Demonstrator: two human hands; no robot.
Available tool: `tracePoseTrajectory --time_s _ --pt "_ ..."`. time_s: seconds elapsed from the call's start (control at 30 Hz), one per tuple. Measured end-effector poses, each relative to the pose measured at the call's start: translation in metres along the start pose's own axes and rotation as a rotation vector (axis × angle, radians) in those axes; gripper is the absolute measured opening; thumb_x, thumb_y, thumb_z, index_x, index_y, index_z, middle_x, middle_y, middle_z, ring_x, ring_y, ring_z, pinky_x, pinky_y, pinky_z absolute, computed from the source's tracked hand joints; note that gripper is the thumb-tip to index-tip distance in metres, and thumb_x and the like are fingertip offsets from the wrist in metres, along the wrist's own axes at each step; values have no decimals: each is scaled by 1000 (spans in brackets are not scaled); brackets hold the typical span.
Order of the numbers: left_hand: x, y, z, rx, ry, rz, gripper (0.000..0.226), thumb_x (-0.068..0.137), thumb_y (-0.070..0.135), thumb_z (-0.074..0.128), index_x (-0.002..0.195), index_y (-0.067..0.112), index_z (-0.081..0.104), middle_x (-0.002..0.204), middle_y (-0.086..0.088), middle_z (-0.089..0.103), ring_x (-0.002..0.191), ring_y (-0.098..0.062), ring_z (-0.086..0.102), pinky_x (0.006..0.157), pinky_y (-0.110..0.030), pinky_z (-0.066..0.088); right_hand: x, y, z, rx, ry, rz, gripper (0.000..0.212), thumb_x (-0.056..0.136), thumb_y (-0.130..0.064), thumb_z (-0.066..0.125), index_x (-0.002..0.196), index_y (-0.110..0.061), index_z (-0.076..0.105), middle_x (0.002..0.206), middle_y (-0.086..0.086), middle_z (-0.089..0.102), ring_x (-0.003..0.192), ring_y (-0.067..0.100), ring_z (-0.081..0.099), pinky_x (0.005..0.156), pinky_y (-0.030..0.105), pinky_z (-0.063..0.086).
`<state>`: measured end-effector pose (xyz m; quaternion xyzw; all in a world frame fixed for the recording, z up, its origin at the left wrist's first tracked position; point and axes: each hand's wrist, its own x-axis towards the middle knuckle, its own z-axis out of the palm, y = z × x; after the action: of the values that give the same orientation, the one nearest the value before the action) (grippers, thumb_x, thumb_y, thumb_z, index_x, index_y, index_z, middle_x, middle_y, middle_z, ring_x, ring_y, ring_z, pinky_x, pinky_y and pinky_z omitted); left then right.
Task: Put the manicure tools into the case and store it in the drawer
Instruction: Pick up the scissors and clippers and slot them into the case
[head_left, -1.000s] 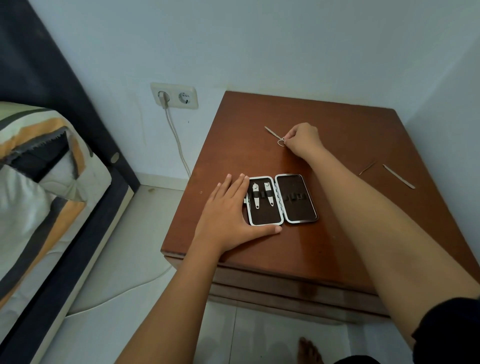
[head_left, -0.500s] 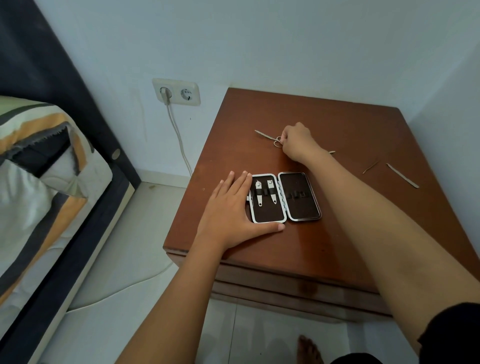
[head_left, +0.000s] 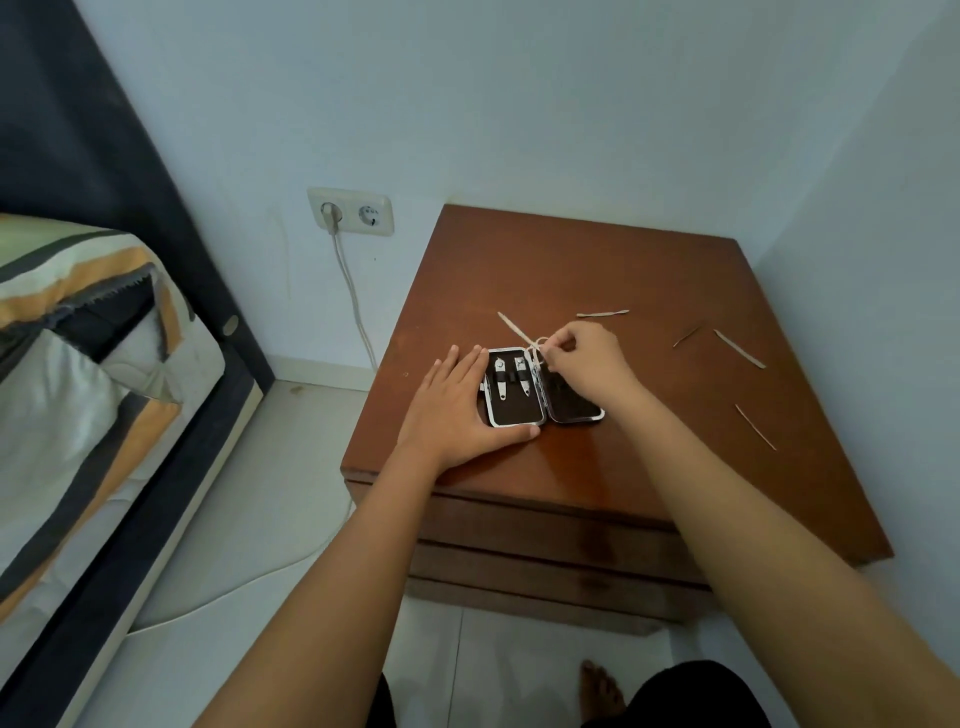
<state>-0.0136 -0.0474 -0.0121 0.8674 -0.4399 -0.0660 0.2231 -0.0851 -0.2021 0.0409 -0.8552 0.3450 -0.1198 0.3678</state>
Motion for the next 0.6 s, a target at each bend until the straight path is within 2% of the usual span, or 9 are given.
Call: tracePoseTrajectory --time_s 0.07,0.13,0.23,0.37,0.6 --pt "-3 1 -2 22 -32 1 113 65 83 48 150 17 13 159 3 12 146 -15 1 118 -35 1 -23 6 -3 89 29 39 17 83 -13 59 67 -18 62 67 -3 65 84 19 66 81 28 49" --pt "-6 3 -3 55 -70 4 112 67 83 45 151 17 10 159 3 9 146 -15 0 118 -36 0 -44 11 -5 168 24 67 20 79 -11 62 61 -21 62 62 -7 63 78 19 67 83 33 53" --pt "-15 6 -2 78 -107 14 111 67 83 36 151 16 7 159 2 4 146 -13 -2 118 -36 -2 -69 19 -3 335 13 134 22 74 -7 68 59 -21 61 63 1 65 68 19 64 82 40 55" --pt "-29 7 -3 103 -144 38 99 80 74 39 151 15 3 159 0 -1 145 -14 -4 117 -36 -4 -92 26 0 497 32 204 22 77 0 67 63 -17 63 68 5 65 62 14 64 76 29 57" --pt "-35 8 -2 117 -153 29 94 83 71 36 151 16 0 159 0 -3 145 -14 -7 116 -35 -6 -112 35 1 499 89 260 19 79 -3 68 68 -19 65 73 5 68 73 20 69 84 33 57"
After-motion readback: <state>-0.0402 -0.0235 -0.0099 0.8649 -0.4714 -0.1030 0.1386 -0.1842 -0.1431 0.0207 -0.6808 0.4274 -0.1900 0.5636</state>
